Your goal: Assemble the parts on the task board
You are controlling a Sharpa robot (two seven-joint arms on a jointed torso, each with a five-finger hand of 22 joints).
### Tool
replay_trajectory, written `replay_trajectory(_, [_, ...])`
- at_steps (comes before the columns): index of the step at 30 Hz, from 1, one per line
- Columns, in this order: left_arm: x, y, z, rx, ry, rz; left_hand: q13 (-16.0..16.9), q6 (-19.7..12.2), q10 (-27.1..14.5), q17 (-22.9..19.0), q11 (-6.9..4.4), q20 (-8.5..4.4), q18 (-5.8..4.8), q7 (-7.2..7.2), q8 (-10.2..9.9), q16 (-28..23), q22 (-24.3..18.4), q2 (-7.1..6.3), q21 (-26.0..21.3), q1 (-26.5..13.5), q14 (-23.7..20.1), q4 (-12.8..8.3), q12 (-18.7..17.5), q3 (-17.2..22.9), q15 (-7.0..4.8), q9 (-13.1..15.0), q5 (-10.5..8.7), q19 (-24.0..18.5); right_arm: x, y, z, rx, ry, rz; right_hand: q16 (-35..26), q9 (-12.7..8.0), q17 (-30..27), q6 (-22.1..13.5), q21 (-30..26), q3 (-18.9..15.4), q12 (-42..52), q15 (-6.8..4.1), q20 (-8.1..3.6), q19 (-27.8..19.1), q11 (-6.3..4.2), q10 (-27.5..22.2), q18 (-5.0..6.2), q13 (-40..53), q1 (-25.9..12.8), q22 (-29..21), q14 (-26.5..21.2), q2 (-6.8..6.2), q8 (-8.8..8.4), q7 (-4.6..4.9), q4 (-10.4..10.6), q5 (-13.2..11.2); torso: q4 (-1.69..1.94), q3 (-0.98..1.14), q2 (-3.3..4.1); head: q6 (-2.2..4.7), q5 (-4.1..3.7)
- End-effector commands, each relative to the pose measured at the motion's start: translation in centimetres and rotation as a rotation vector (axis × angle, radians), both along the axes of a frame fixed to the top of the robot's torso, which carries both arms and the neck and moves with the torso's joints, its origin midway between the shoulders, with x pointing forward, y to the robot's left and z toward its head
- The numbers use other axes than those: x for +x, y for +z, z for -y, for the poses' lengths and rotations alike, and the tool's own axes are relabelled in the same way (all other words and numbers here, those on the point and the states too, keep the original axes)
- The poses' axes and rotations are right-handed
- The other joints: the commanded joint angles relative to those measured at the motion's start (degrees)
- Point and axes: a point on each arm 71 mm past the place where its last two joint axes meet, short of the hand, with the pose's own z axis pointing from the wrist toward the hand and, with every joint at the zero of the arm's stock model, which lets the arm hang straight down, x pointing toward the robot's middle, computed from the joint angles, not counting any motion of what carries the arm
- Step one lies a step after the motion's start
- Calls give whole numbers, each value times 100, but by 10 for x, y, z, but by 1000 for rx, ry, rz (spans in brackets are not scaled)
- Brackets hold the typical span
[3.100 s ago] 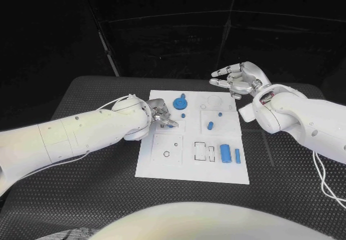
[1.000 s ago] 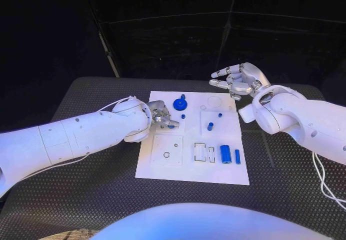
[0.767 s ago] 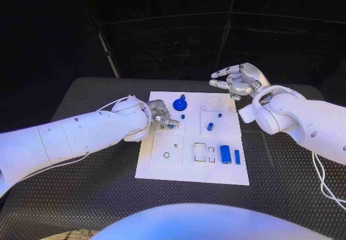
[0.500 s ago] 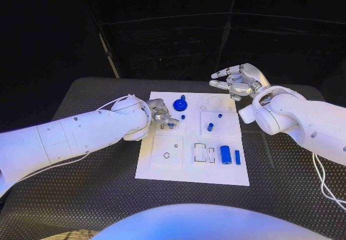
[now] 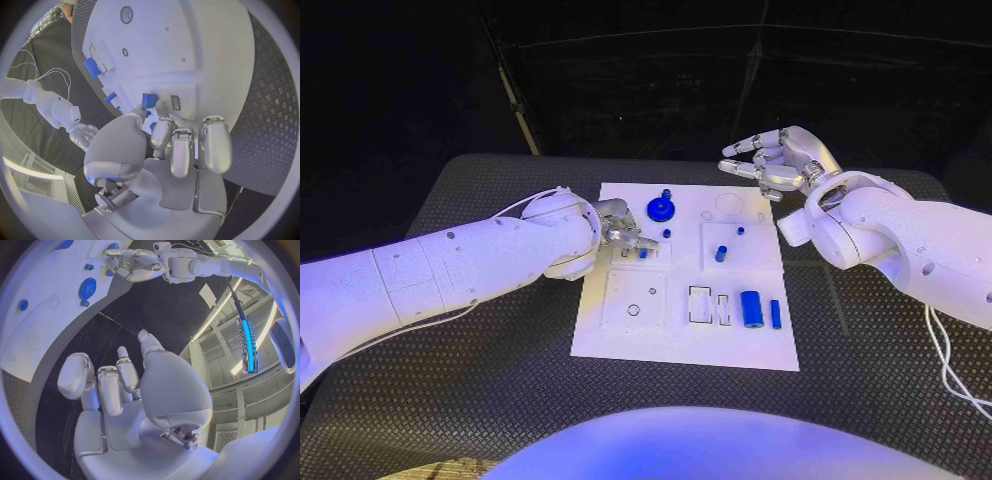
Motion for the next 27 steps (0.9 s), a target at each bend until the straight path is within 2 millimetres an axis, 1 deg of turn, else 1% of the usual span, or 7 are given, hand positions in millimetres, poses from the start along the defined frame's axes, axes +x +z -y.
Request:
replay_trajectory(1, [-1,-2,0,26,-26,-35,2,29,25,1510,-1,-22,-113,-18,29,18,831,-11,27,-63,594,14,25,-41,-50,6,23,96,0,1,-2,2,12,5,-25,-4,475,-37,-20,-45,5,18,-6,-50,1,-28,53,-11,-62,-7,373,17,40,3,2,-16,-4,0,1,-5,6])
replay_trajectory(15, [2,-1,-1,10,-3,-19,-48,6,0,1510,0,-24,-102,-16,29,18,807,22,-22,-36,594,19,-9,-72,-51,6,24,75,0,1,-2,2,11,7,-25,-4,475,-37,-20,-45,5,18,-6,-50,1,-28,53,-11,-62,-7,373,17,40,3,2,-16,-2,-1,7,3,0])
replay_trajectory(19, [2,0,0,-8,10,-9,-74,-25,-19,1510,8,-24,-99,-4,19,18,800,-12,-41,-78,594,62,-28,-171,-48,2,23,68,0,1,-2,2,11,7,-25,-4,475,-37,-20,-45,5,18,-6,-50,1,-28,53,-11,-62,-7,373,17,40,3,2,-16,-1,-5,7,9,0])
replay_trajectory(27, [3,3,1,-47,38,12,-100,-57,-36,1510,16,-21,-94,5,5,18,789,14,-68,-97,594,111,-46,-243,-44,-7,24,57,0,1,-2,3,11,8,-25,-4,477,-38,-20,-53,9,18,-5,-49,1,-25,53,-7,-71,-6,374,20,42,3,10,-17,-2,-3,5,5,-4])
